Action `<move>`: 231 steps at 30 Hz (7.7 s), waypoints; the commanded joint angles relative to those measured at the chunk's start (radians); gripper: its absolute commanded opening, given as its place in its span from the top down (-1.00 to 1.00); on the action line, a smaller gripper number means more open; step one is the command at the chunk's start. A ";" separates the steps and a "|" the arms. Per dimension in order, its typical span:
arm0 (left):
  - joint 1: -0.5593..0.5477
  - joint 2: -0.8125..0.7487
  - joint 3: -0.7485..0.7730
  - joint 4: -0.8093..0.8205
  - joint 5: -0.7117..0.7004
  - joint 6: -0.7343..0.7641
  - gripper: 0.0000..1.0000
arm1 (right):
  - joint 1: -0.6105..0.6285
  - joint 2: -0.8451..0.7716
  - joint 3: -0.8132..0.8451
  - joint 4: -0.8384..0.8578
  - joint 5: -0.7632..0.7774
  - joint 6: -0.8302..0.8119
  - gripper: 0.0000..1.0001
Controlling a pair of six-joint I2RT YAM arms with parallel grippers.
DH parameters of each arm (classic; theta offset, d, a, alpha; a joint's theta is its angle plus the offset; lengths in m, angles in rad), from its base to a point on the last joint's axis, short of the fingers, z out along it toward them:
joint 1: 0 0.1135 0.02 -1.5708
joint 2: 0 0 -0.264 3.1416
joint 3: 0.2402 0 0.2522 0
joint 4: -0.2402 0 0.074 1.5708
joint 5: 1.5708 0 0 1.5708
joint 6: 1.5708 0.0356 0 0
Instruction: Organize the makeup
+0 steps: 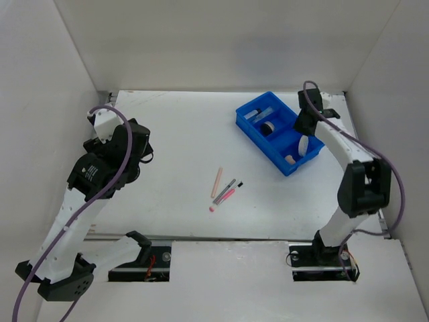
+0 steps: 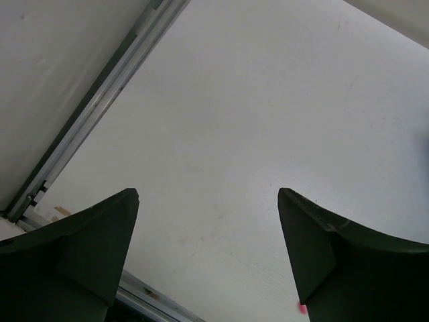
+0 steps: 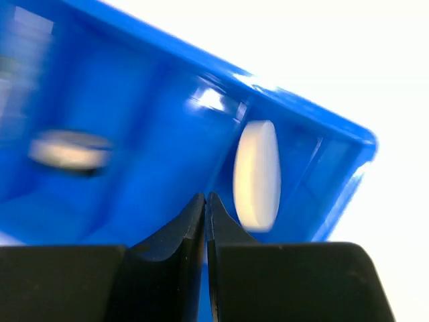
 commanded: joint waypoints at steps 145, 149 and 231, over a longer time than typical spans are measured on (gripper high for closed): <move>0.007 -0.046 -0.023 -0.019 -0.023 0.055 -0.65 | 0.750 0.074 -0.217 0.079 -0.285 0.486 0.14; 0.007 -0.055 -0.032 -0.019 -0.023 0.055 -0.65 | 0.750 0.064 -0.217 0.042 -0.210 0.495 0.23; 0.007 -0.027 0.001 0.003 -0.014 0.075 -0.65 | 0.661 -0.035 -0.250 0.046 -0.188 0.396 -0.02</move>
